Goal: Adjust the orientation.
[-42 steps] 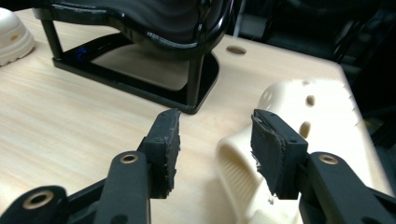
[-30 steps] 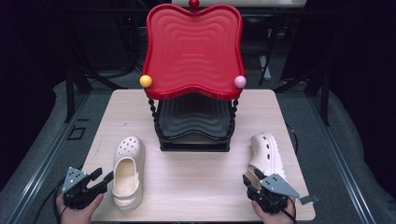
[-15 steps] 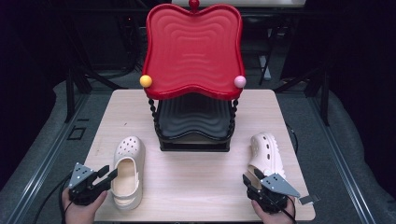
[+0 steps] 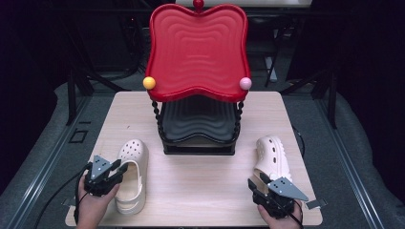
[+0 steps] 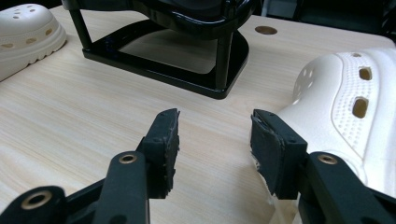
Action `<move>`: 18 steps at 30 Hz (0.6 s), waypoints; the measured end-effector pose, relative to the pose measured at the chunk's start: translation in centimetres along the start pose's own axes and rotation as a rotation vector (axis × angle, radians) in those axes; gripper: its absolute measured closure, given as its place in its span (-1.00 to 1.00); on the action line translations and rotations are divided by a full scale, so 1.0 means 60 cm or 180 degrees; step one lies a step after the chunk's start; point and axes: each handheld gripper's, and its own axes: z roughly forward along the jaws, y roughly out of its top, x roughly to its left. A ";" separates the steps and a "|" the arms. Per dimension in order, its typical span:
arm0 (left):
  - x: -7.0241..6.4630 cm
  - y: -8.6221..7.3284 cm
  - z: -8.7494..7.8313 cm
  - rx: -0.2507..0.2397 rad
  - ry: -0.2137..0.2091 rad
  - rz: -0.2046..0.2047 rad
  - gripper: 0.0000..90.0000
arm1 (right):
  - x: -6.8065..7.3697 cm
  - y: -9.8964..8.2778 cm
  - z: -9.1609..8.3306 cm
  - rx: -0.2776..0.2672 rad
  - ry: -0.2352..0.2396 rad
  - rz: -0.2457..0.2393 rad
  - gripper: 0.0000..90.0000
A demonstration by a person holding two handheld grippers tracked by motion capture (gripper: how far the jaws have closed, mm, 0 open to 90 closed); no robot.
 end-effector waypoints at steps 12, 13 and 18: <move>-0.004 -0.008 0.007 -0.0035 0.0150 0.0292 0.60 | -0.004 -0.002 -0.001 -0.0013 0.0046 0.0067 0.14; -0.004 -0.008 0.007 -0.0035 0.0150 0.0292 0.61 | -0.004 -0.002 -0.001 -0.0013 0.0046 0.0067 0.14; -0.005 -0.009 0.004 -0.0041 0.0237 0.0357 0.72 | -0.004 -0.003 0.001 0.0020 0.0073 0.0089 0.14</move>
